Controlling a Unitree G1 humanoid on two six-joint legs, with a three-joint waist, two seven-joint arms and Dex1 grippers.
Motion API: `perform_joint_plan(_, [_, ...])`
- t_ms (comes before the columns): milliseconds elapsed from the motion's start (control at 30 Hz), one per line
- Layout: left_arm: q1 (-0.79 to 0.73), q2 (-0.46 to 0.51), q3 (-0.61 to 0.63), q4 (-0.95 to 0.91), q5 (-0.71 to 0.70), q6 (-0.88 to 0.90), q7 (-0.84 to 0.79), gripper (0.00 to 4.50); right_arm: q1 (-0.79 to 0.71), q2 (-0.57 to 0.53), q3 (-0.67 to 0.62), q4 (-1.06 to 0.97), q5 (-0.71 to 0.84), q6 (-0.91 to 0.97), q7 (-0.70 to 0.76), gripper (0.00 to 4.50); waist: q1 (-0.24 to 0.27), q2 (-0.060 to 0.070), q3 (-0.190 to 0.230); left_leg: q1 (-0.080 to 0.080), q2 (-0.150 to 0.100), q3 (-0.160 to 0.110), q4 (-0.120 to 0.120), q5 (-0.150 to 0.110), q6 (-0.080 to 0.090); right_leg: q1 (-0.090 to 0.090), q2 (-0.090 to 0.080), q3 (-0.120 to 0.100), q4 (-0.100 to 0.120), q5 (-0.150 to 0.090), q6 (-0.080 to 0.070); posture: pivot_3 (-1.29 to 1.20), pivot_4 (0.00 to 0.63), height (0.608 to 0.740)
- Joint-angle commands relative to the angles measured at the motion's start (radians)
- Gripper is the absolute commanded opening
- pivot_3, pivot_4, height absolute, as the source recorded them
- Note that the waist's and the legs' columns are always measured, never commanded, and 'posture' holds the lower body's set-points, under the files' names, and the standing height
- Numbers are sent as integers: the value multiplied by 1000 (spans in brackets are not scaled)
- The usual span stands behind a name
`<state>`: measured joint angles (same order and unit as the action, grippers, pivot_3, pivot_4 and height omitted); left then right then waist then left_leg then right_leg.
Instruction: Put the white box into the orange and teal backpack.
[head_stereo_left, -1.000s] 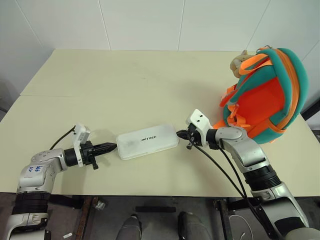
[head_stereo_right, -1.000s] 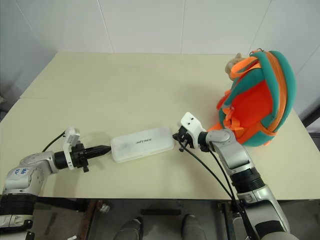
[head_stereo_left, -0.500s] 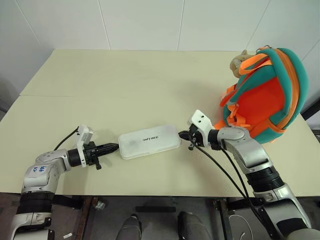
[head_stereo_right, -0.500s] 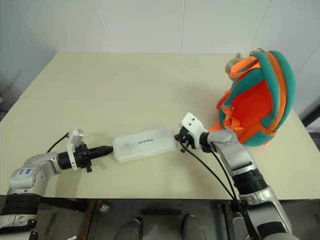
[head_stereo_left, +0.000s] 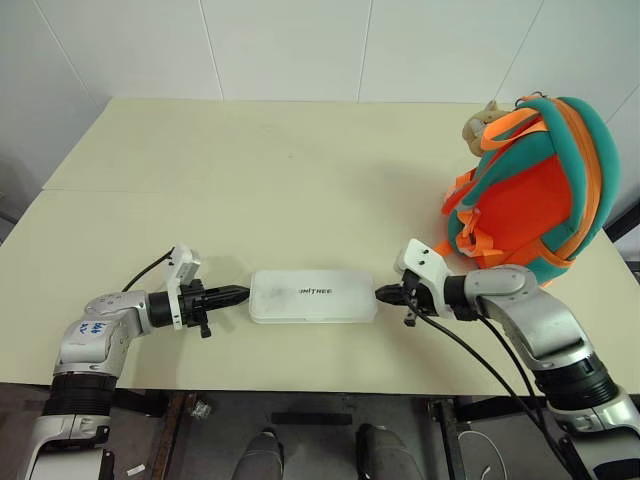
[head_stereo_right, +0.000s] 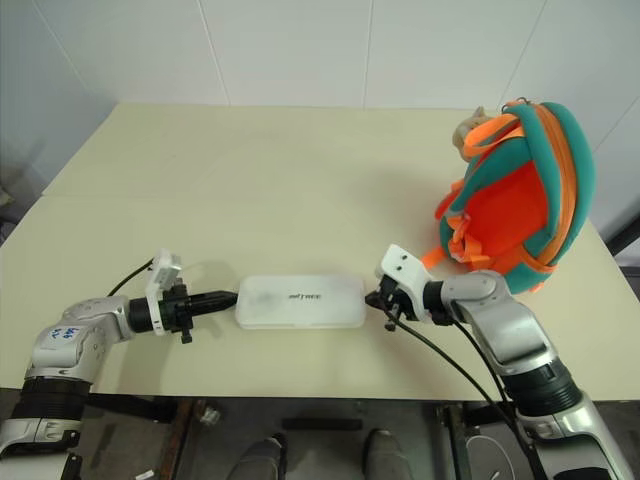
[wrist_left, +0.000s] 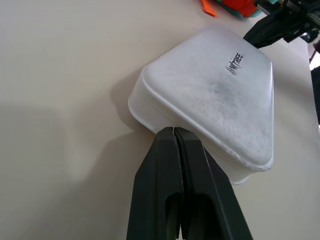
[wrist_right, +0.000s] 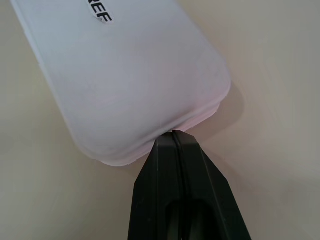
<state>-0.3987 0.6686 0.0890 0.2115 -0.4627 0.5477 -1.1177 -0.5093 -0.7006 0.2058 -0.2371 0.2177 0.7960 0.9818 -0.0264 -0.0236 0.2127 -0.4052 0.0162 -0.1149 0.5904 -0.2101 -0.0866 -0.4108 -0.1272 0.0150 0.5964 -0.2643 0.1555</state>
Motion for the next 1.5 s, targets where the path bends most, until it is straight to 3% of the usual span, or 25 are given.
perform_joint_plan(33, [-21, 1, -59, -62, -4, 6, -61, 39, 27, -16, -11, -101, 70, 26, 39, 12, 0, 0, 0, 0, 0, 0, 0, 0, 0, 0, 0, 0, 0, 0, 0, 0, 150, 740])
perform_joint_plan(600, [-12, 42, -111, -76, 32, 60, -63, 39, 166, -106, -95, -218, 131, 101, -14, 12, 1, 0, 0, -1, 0, 1, 0, 0, 0, 1, 0, 0, -3, -1, -2, 0, 150, 740])
perform_joint_plan(1500, [25, 66, -115, -188, 28, 139, -42, 39, 149, -113, -64, -139, 113, 37, -34, 12, 1, 0, 0, -1, 0, 1, 1, 0, 0, 1, 0, 1, -4, -2, -4, 0, 150, 740])
